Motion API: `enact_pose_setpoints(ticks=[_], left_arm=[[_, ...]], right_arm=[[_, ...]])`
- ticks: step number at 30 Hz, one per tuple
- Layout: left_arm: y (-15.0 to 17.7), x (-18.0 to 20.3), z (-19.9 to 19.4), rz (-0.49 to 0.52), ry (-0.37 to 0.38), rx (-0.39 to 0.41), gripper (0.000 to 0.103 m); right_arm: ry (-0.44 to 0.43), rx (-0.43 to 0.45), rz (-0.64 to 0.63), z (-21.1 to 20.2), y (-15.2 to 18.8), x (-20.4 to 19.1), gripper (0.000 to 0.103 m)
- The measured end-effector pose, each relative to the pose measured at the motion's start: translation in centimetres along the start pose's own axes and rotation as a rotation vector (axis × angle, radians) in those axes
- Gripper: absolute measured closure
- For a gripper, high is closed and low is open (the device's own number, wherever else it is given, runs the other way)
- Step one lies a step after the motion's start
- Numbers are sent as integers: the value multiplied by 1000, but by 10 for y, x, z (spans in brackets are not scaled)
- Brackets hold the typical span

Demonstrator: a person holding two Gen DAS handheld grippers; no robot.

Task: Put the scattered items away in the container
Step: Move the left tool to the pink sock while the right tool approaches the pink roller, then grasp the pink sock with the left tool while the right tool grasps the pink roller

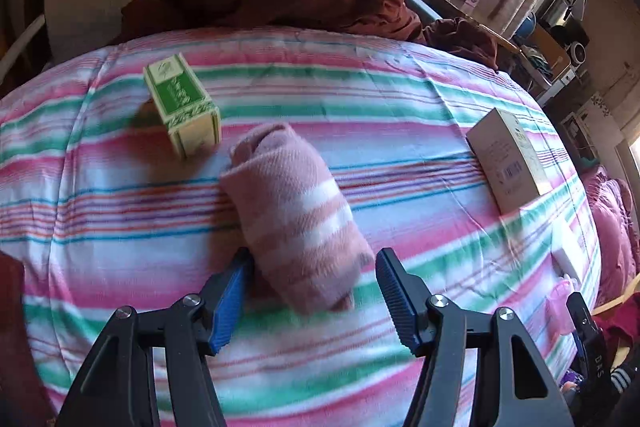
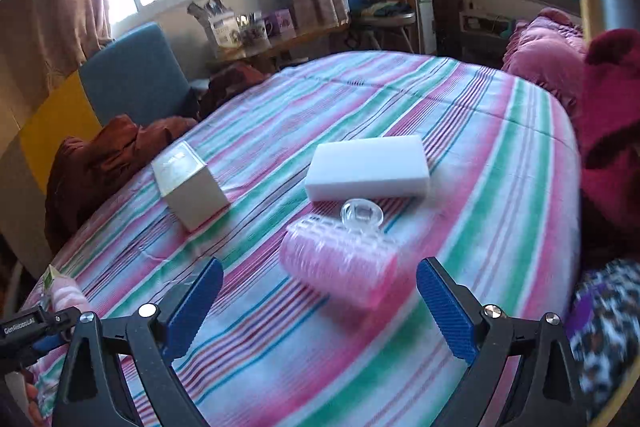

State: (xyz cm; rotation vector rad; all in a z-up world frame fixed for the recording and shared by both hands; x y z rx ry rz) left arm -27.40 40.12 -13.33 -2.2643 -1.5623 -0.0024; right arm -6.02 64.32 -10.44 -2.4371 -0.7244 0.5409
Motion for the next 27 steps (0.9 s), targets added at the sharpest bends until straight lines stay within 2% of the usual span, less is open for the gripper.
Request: enact_pose_setpoints(ticks=[2, 4, 7, 14, 22, 24, 25, 27], left_arm=[[-3, 3, 2, 9, -4, 1, 39], [-7, 4, 3, 18, -15, 7, 39], [-8, 1, 2, 9, 3, 18, 39], [-1, -1, 1, 31, -16, 45, 39], [-8, -2, 4, 3, -25, 66, 41], [-6, -3, 4, 17, -66, 84, 53], [-5, -3, 3, 24, -80, 94, 56], [-2, -8, 1, 20, -60, 111, 64]], right_arm=[[6, -24, -12, 7, 0, 4, 11], [-2, -46, -14, 13, 1, 6, 26], [-8, -57, -27, 17, 3, 6, 31], [-80, -57, -39, 9, 12, -2, 32], [-195, -68, -53, -14, 47, -23, 32], [-194, -63, -65, -16, 52, -29, 32], [-192, -60, -72, -17, 54, -30, 32], [-184, -53, -84, -18, 57, -31, 32]])
Point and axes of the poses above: each gripper's, at about its wrist camera, not at the fingertips, and z roughly the way its jaws point, x to its right, y to its underside, the point moved 6 cm from there along z, roughly the way its jaws point, and after that the axes turned 8 degrees about -x, right-handed, at the moved point
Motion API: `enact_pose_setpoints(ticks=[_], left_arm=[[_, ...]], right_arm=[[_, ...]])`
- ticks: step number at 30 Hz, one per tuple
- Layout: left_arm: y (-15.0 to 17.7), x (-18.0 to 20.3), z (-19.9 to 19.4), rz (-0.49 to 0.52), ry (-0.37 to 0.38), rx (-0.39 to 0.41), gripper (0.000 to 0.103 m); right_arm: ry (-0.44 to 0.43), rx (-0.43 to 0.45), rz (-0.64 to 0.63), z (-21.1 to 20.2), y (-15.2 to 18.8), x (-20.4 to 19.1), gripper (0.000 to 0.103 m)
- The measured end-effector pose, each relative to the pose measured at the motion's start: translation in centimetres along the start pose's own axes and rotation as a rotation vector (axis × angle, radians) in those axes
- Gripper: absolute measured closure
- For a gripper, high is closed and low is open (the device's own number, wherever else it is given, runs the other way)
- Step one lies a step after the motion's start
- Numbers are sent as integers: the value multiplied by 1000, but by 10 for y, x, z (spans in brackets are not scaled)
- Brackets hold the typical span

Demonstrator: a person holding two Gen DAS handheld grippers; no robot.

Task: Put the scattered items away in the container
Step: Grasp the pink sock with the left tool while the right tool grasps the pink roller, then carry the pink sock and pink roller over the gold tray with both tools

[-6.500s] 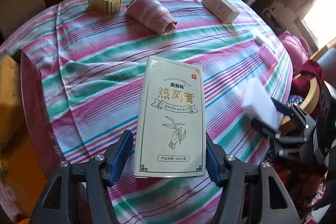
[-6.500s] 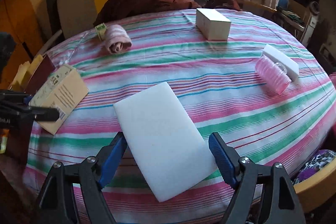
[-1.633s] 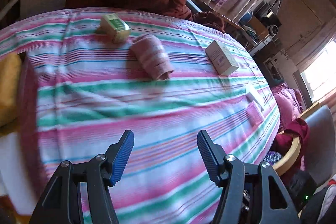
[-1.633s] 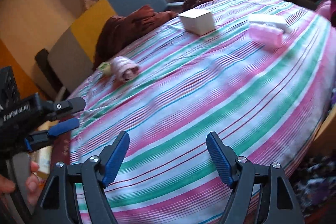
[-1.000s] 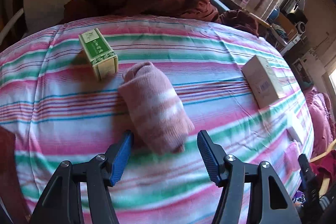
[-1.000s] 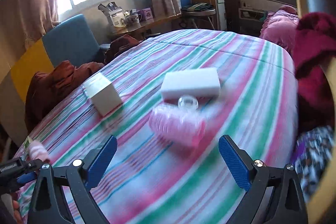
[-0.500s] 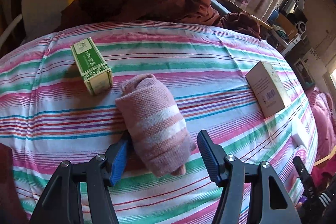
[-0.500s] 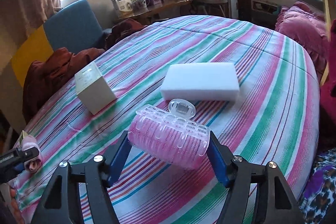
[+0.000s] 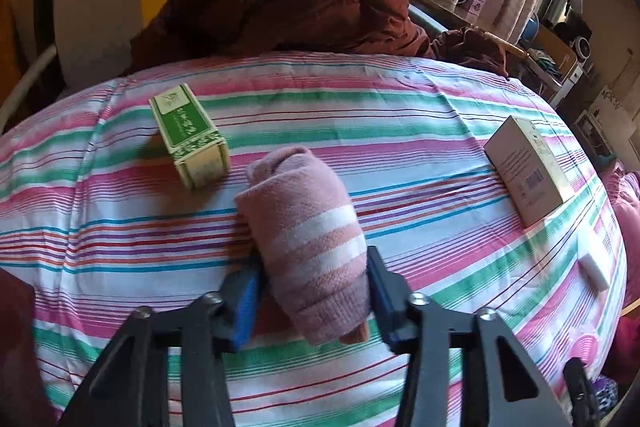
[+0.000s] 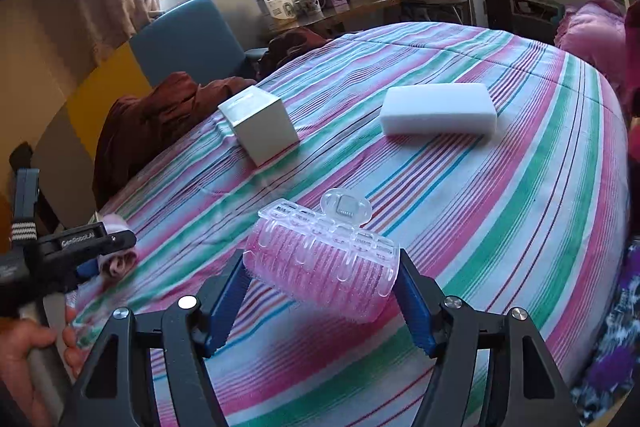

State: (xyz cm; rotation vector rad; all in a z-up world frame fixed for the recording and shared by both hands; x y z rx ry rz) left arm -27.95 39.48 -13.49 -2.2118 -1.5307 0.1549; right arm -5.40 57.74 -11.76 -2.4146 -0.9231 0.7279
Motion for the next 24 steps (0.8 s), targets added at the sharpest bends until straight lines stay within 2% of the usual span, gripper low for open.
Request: enact_pose_setpoints(ticks=[3, 9, 24], left_arm=[[4, -5, -5, -23, 44, -14, 69], [23, -7, -17, -37, 92, -37, 72], [107, -34, -93, 2, 218, -34, 72]], right_arm=[[-10, -3, 6, -3, 2, -1, 32], [-54, -23, 16, -12, 13, -7, 32], [-175, -131, -106, -44, 79, -71, 33]])
Point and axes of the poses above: each gripper's, at about its wrist camera, not at the fingertips, and z roughly the way its jaws point, x to its right, y to its underside, the point moved 6 cm from there along z, roughly the way its jaws point, and after that the axes turned 8 degrees about -x, right-handed, at the moved point
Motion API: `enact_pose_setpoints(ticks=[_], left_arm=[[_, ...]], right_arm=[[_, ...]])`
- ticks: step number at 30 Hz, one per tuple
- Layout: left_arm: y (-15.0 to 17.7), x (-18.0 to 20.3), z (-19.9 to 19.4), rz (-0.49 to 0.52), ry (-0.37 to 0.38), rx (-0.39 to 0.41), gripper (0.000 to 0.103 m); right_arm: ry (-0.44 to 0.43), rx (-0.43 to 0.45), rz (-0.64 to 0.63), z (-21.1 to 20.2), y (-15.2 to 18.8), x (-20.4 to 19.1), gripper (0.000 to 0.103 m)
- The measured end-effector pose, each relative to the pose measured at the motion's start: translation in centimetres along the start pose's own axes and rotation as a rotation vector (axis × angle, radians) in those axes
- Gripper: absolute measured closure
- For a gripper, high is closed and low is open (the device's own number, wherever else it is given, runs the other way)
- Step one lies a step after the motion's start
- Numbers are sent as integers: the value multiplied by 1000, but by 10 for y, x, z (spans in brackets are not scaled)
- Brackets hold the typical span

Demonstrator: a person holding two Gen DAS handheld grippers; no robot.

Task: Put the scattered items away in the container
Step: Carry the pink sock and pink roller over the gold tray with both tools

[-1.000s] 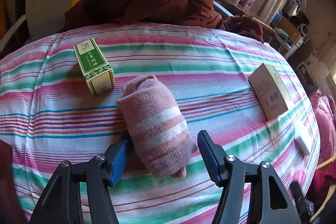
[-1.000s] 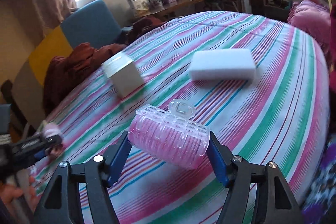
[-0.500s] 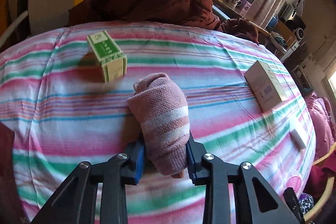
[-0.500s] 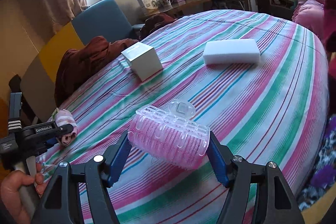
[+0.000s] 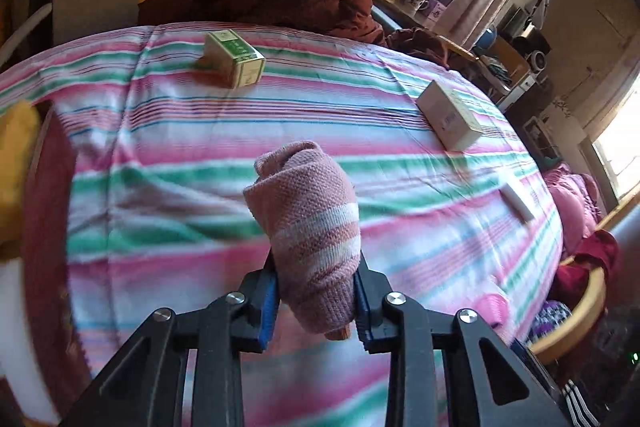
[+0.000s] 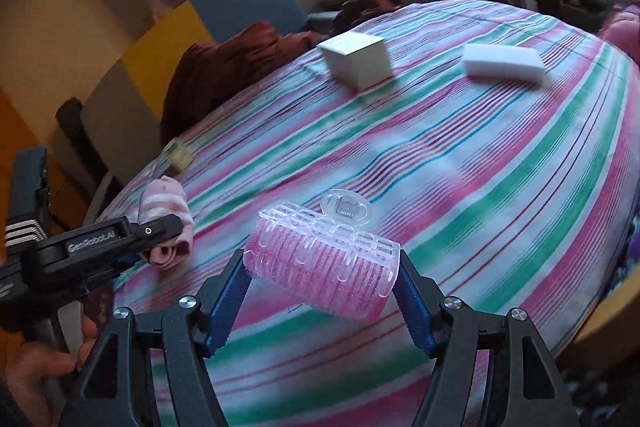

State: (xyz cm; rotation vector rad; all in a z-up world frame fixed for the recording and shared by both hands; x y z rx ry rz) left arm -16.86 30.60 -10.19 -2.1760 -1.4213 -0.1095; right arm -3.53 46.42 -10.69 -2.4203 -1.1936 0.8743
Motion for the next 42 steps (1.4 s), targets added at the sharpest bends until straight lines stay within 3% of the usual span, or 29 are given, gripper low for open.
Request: enact_pose_setpoints(ticks=[6, 15, 23, 29, 31, 33, 36, 42], left_arm=[[22, -21, -55, 23, 16, 61, 72], [56, -90, -123, -42, 9, 143, 72], [92, -142, -150, -23, -45, 118, 72], [116, -163, -149, -1, -114, 79, 71], [122, -171, -146, -22, -114, 58, 68], [128, -176, -138, -49, -103, 1, 55], [137, -180, -135, -94, -69, -47, 52], [138, -183, -151, -131, -44, -6, 52]], right_arm=[[-47, -16, -72, -13, 18, -44, 33], [-170, -16, -223, -34, 39, -139, 33], [-263, -40, -402, -44, 66, -224, 33], [-309, -94, -495, -43, 98, -254, 33], [-311, -113, -517, -40, 107, -260, 33], [-315, -141, -539, -34, 116, -265, 32], [-296, -173, -579, -23, 128, -270, 32], [-321, -186, -551, -23, 130, -264, 19]])
Point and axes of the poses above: each gripper's, at about its wrist camera, not at the fingertips, and z roughly the way its jaws point, x to its right, y to its underside, the point moved 6 cm from there along z, roughly the way its jaws point, and after that the axes turned 8 degrees about -x, right-handed, at the moved point
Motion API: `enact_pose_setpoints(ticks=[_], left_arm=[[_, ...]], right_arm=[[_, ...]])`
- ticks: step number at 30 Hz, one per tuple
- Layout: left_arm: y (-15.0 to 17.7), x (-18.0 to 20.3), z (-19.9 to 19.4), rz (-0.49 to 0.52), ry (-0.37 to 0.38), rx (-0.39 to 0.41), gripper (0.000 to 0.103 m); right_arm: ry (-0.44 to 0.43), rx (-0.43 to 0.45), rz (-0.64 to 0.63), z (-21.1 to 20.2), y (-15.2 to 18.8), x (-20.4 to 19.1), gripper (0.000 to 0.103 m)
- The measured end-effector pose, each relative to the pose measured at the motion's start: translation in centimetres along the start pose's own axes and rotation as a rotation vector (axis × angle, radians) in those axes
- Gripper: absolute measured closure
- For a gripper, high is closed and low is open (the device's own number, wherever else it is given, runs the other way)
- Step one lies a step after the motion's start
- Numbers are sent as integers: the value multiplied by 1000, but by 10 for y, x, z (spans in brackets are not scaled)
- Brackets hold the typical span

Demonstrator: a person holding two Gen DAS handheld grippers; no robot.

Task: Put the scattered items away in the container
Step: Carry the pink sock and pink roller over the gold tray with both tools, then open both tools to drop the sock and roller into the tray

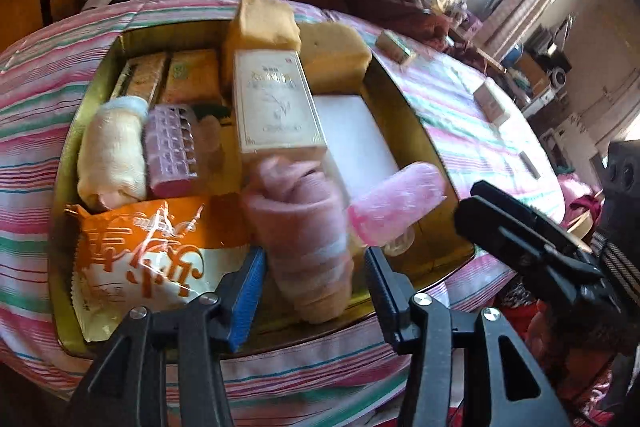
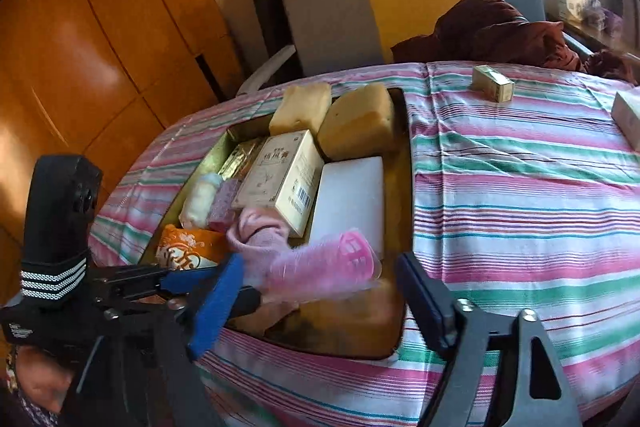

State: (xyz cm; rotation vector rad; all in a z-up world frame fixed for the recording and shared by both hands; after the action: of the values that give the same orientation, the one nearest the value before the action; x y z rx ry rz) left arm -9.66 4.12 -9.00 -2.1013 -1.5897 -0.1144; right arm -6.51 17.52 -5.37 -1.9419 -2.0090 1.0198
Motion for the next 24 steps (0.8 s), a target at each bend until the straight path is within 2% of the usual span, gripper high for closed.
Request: enact_pose_setpoints(ticks=[6, 10, 18, 24], left_arm=[[-11, 4, -13, -1, 19, 63, 52], [-17, -3, -20, -30, 25, 98, 52], [-18, -9, -19, -63, 40, 96, 52], [-21, -19, -21, -103, 52, 116, 52]], right_arm=[[34, 50, 64, -14, -8, 20, 20], [91, 61, 51, -15, -9, 24, 21], [287, 65, -133, 9, -38, 6, 21], [446, -23, -308, 53, -37, -5, 21]])
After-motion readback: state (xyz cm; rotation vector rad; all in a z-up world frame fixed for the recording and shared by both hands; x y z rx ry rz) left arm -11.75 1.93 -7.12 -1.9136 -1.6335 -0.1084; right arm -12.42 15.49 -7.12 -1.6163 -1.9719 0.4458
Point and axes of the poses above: each gripper's, at about its wrist camera, not at the fingertips, and z roughly the way its jaws point, x to its right, y to its underside, the point moved 6 cm from there along z, roughly the way its jaws point, and after that the axes turned 8 degrees about -x, right-handed, at the moved point
